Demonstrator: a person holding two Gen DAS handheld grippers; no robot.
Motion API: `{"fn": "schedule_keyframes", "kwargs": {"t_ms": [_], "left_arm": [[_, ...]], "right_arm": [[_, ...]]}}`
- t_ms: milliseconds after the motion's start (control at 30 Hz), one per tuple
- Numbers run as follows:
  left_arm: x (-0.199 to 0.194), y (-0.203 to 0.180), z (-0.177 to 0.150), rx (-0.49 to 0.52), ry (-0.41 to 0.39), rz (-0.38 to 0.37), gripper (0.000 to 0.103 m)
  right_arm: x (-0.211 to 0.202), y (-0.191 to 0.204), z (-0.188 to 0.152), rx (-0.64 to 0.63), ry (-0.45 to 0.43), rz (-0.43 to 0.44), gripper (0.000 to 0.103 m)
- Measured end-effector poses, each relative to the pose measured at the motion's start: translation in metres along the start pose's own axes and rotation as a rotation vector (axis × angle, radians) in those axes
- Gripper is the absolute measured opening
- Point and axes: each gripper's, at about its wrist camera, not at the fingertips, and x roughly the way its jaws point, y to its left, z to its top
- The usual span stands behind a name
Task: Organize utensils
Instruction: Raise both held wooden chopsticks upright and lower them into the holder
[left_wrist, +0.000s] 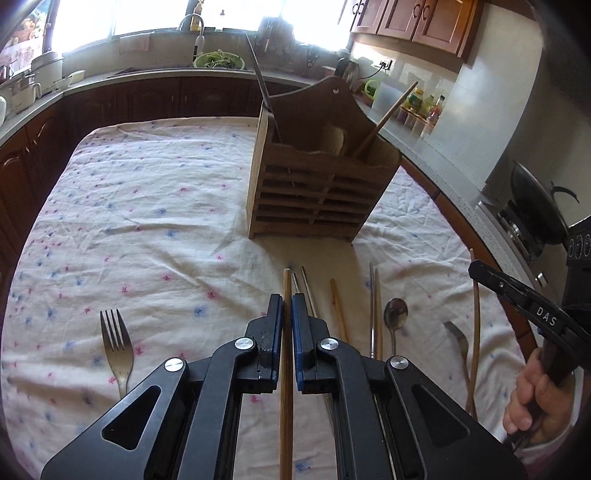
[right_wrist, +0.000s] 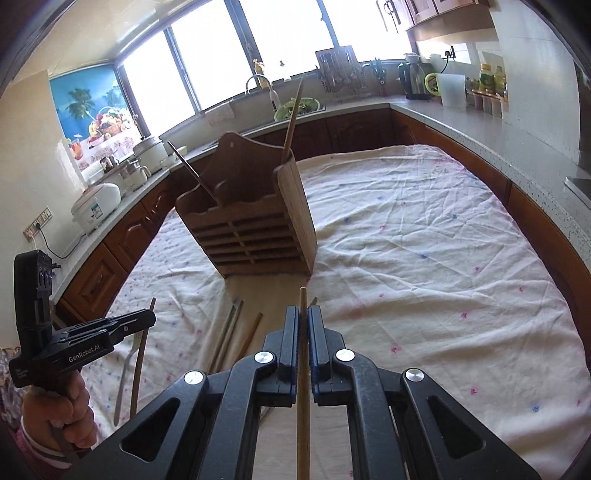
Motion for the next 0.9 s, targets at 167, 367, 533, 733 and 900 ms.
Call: {"fn": "schedule_keyframes", "kwargs": {"t_ms": [167, 367, 533, 733, 900], "left_arm": [[-0.032, -0.004, 0.007, -0.001, -0.064, -0.022, 0.004], [-0.06, -0.006, 0.011, 0.001, -0.125, -0.039, 0.004], [-0.074, -0.007, 0.015, 0.001, -0.161, -0.046, 0.004], [-0.09, -0.006, 0.021, -0.004, -0.211, -0.052, 0.004], [-0.098, -0.001, 0.027, -0.013, -0.242, -0.046, 0.004]], "right_arm": [[-0.019, 0.011, 0.011, -0.01, -0.055, 0.023, 0.005], [-0.039, 0.019, 0.021, -0.017, -0.109, 0.041, 0.005], [-0.05, 0.021, 0.028, -0.012, -0.14, 0.055, 0.005], [-0.061, 0.023, 0.038, -0.013, -0.178, 0.071, 0.005], [-0.066, 0.027, 0.048, -0.016, -0.21, 0.082, 0.005]]}}
